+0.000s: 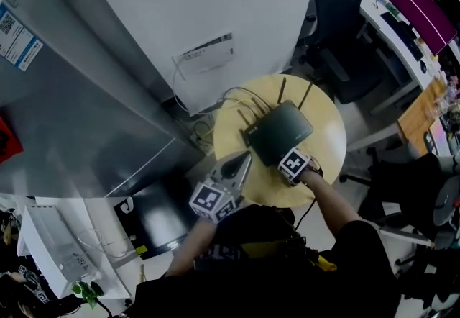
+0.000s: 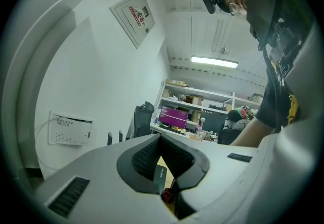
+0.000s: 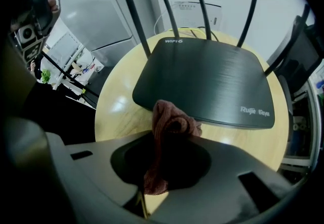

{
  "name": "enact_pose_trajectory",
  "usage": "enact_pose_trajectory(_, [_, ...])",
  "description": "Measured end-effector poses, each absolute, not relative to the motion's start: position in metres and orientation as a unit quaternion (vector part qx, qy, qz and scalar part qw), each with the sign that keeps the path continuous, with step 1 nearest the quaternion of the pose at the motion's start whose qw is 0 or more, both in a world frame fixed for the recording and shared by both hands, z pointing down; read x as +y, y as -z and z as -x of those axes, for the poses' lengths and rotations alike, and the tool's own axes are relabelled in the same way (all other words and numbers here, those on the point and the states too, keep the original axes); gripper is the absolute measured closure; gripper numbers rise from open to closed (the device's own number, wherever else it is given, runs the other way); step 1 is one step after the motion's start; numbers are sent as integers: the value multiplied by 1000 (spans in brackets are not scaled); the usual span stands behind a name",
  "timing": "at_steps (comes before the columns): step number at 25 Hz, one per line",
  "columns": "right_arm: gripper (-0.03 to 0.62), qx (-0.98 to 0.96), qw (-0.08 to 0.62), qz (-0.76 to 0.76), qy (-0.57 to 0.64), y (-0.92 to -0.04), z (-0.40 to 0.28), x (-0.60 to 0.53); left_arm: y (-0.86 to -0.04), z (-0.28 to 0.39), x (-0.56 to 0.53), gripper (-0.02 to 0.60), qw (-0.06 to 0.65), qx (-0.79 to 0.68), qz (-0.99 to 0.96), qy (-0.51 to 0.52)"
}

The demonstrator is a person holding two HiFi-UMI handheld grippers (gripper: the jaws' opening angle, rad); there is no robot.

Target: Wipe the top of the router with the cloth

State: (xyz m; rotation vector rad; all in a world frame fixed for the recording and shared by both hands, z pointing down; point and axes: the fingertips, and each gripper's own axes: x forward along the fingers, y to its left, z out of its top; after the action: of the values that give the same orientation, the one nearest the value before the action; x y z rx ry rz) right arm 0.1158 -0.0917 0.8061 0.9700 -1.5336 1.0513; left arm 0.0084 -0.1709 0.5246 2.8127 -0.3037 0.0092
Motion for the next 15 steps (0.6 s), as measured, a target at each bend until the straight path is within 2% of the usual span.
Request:
enact_pose_trajectory(7, [534, -638, 452, -400, -478, -805, -90, -90, -528, -3, -172, 588, 159, -100, -982, -2])
enact_pose_trajectory(15, [534, -642, 433, -402, -489, -804, -68, -89, -528, 7, -174, 588, 160, -101, -982, 4])
